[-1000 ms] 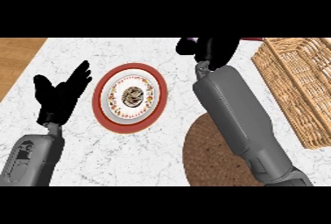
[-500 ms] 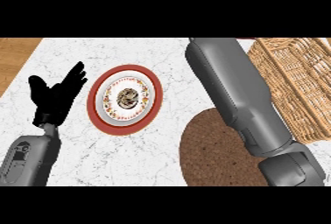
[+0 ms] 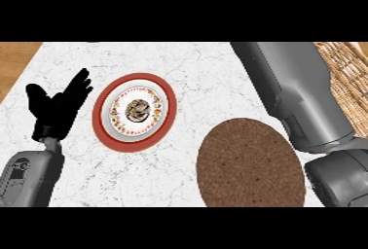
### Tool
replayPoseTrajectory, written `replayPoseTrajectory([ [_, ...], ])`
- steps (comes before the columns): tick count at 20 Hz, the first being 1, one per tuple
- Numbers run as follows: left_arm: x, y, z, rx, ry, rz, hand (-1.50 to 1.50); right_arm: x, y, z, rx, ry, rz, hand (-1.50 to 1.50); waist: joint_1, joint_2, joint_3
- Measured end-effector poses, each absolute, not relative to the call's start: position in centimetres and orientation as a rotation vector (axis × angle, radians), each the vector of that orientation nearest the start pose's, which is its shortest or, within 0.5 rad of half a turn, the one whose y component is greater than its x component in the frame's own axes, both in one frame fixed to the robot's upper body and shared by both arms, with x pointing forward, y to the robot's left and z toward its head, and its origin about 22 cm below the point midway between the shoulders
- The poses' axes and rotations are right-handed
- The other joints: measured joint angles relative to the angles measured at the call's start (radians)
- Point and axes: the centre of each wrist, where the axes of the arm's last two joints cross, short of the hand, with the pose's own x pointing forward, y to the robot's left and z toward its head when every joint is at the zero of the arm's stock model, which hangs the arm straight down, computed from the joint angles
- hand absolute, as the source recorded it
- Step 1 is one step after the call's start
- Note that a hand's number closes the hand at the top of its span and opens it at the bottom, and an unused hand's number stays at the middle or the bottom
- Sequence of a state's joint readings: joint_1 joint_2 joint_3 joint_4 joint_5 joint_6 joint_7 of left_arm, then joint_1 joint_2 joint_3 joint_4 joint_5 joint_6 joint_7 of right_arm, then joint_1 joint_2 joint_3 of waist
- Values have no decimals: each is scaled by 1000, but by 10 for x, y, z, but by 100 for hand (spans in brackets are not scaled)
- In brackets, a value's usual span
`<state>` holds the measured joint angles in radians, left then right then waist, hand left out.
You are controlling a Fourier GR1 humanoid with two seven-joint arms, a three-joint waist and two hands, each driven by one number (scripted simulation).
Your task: Pick the can from the placemat and place it in the basket
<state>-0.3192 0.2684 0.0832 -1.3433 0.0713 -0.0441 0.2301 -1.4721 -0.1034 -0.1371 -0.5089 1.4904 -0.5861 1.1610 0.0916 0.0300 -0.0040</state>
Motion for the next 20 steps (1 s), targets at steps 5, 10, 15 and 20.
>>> replayPoseTrajectory([
  [5,318,290,51,138,-1417,-146,0,470,-95,282,-1663,-1220,-108,150,-5,0,0],
  [10,313,294,46,148,-1411,-131,0,478,-127,281,-1730,-1131,-137,150,-17,-3,1],
  [15,309,299,48,160,-1412,-118,0,482,-151,263,-1735,-1082,-148,150,-34,-10,3],
  [20,307,305,46,170,-1403,-104,0,484,-168,236,-1737,-1059,-140,150,-50,-15,3],
])
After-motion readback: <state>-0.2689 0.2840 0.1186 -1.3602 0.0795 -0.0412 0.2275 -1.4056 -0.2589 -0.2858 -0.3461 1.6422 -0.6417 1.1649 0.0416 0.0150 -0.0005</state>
